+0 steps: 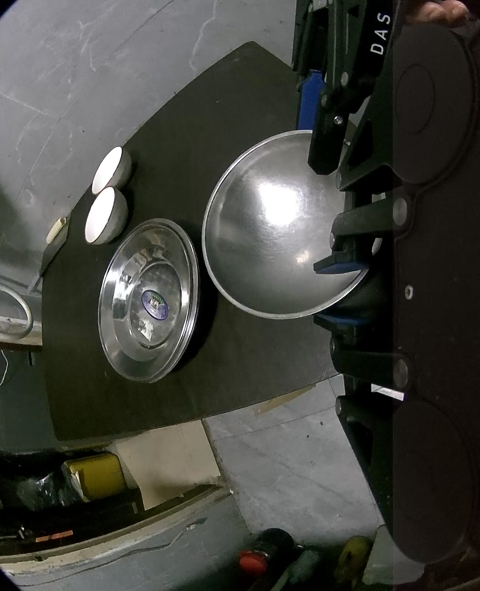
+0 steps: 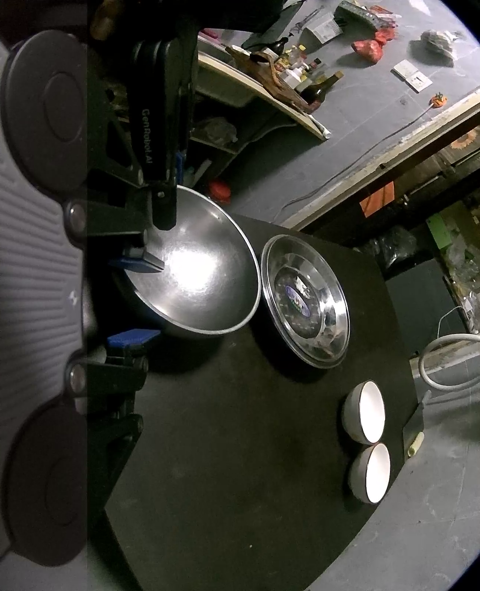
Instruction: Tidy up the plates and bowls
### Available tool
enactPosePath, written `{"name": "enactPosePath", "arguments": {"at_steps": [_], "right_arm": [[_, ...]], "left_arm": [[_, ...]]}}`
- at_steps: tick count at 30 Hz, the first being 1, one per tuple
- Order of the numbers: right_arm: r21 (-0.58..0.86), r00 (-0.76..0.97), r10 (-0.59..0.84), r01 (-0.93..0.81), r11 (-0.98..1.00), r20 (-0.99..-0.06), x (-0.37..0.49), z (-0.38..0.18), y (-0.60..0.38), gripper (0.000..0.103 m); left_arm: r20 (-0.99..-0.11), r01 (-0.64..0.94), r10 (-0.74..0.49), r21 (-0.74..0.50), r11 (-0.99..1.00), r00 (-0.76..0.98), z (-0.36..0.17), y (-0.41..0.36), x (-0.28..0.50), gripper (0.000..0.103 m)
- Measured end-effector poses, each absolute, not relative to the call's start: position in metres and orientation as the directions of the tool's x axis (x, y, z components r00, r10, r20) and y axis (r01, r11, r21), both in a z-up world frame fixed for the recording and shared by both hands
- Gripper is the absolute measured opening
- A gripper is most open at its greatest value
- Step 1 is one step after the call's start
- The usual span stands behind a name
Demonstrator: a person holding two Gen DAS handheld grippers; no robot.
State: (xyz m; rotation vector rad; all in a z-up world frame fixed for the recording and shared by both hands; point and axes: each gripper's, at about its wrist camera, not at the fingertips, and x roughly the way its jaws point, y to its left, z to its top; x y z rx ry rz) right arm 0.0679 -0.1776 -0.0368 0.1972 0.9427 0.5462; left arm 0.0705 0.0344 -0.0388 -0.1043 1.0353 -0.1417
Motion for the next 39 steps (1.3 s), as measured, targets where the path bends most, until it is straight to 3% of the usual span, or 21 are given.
{"name": "enactPosePath", "arguments": {"at_steps": [8, 10, 14, 18, 24, 32, 39], "right_arm": [[0.394, 0.483, 0.517, -0.339, 0.855, -0.706, 0.067, -0.038, -0.183, 0.044], [0.392, 0.49, 0.513, -0.334, 0.857, -0.705, 0.066, -0.037, -0.184, 0.047], [0.381, 0.521, 0.502, -0.327, 0.865, -0.69, 0.065, -0.032, -0.189, 0.06], [0.38, 0.568, 0.49, -0.31, 0.872, -0.661, 0.066, -0.023, -0.195, 0.085], [0.39, 0.618, 0.479, -0.285, 0.876, -0.624, 0.073, -0.016, -0.206, 0.103], [0.312, 0.705, 0.395, -0.252, 0.916, -0.59, 0.087, -0.007, -0.218, 0.103], [0.308, 0.722, 0.344, -0.188, 0.933, -0.601, 0.125, -0.012, -0.236, 0.103]], "left_arm": [[-0.842, 0.068, -0.138, -0.12, 0.99, 0.521, -0.037, 0.035, 0.068, 0.035], [-0.834, 0.059, -0.137, -0.124, 0.99, 0.534, -0.034, 0.039, 0.066, 0.044], [-0.79, 0.007, -0.112, -0.135, 0.991, 0.603, -0.023, 0.051, 0.059, 0.081], [-0.723, -0.041, -0.045, -0.102, 0.994, 0.689, -0.01, 0.065, 0.061, 0.1], [-0.649, -0.105, 0.036, -0.068, 0.992, 0.76, 0.009, 0.083, 0.082, 0.102], [-0.601, -0.178, 0.121, -0.035, 0.983, 0.79, 0.016, 0.084, 0.121, 0.102], [-0.571, -0.133, 0.066, -0.076, 0.988, 0.818, 0.023, 0.069, 0.171, 0.102]]}}
